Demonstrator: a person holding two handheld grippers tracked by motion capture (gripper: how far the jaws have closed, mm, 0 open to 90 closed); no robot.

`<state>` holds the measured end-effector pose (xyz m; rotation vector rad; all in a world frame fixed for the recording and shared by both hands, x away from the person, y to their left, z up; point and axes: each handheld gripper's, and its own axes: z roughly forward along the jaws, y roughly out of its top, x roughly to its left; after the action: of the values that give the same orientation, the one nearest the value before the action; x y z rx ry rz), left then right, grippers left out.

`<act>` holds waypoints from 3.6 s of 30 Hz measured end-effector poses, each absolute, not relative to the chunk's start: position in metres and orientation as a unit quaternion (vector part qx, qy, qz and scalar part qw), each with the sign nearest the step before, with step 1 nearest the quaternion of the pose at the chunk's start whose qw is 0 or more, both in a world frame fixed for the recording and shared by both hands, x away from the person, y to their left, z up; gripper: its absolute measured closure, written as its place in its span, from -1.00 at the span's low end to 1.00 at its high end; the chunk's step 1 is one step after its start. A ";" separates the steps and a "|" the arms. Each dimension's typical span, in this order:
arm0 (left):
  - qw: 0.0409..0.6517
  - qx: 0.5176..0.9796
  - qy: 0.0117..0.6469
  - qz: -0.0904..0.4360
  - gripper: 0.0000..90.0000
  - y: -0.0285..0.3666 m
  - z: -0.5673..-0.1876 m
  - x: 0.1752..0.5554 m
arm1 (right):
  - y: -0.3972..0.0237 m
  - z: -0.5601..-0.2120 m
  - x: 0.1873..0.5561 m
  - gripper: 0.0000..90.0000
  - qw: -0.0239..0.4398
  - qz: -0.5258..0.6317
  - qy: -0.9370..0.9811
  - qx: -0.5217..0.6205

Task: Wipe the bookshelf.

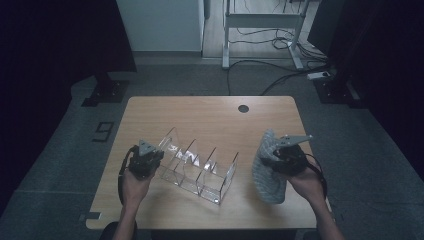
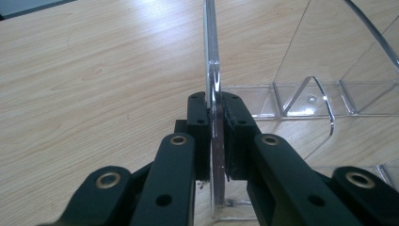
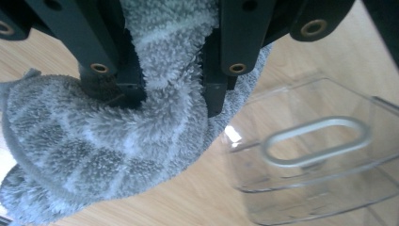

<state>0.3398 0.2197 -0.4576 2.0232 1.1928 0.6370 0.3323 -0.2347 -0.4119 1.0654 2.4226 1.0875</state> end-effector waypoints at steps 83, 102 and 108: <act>0.372 0.807 0.414 0.198 -1.00 0.233 -0.435 0.310 | -0.262 -0.453 0.378 -0.88 0.105 0.368 0.845 0.373; 0.366 0.808 0.418 0.194 -1.00 0.234 -0.462 0.307 | -0.207 -0.464 0.384 -0.88 0.079 0.379 0.868 0.312; 0.372 0.806 0.418 0.194 -1.00 0.232 -0.464 0.311 | -0.198 -0.468 0.383 -0.78 0.061 0.382 0.870 0.305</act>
<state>0.3112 0.2323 -0.4643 2.0667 1.0714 0.4965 0.3833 -0.1980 -0.4678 0.9214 2.6328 1.1568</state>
